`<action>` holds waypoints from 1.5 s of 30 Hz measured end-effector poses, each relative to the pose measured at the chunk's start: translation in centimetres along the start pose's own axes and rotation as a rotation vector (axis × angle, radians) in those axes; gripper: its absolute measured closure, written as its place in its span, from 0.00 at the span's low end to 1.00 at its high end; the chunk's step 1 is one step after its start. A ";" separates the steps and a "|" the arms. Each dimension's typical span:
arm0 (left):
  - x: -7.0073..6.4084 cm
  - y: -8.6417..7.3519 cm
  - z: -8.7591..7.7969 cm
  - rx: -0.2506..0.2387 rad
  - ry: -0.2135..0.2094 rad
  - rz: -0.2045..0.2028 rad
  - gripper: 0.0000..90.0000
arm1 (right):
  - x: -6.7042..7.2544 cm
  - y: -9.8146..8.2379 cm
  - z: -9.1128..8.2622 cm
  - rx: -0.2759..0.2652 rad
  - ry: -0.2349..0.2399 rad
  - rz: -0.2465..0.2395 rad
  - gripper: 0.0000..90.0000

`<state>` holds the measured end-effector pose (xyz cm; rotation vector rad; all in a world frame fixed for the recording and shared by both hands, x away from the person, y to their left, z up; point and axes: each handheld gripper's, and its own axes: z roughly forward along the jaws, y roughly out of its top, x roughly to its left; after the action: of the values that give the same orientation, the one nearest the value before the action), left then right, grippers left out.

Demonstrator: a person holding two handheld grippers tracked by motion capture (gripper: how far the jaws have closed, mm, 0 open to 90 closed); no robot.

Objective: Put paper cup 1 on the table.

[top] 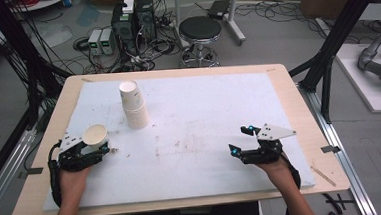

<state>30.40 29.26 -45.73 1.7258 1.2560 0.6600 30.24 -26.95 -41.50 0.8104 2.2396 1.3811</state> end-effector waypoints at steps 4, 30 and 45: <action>0.0 -0.2 -0.5 -0.004 0.010 -0.038 0.16 | 0.0 0.0 -0.1 0.000 0.000 0.006 0.24; -4.5 4.0 -2.8 -0.357 -0.324 0.056 0.16 | -0.5 -0.2 -0.5 0.008 -0.034 0.017 0.24; -9.0 3.9 -0.4 -0.325 -0.415 0.134 0.16 | -0.6 0.0 -0.2 -0.005 -0.034 0.025 0.24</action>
<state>28.75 20.64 -41.43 1.5786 0.7088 0.5144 30.57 -27.48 -41.37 0.8563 2.2068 1.3729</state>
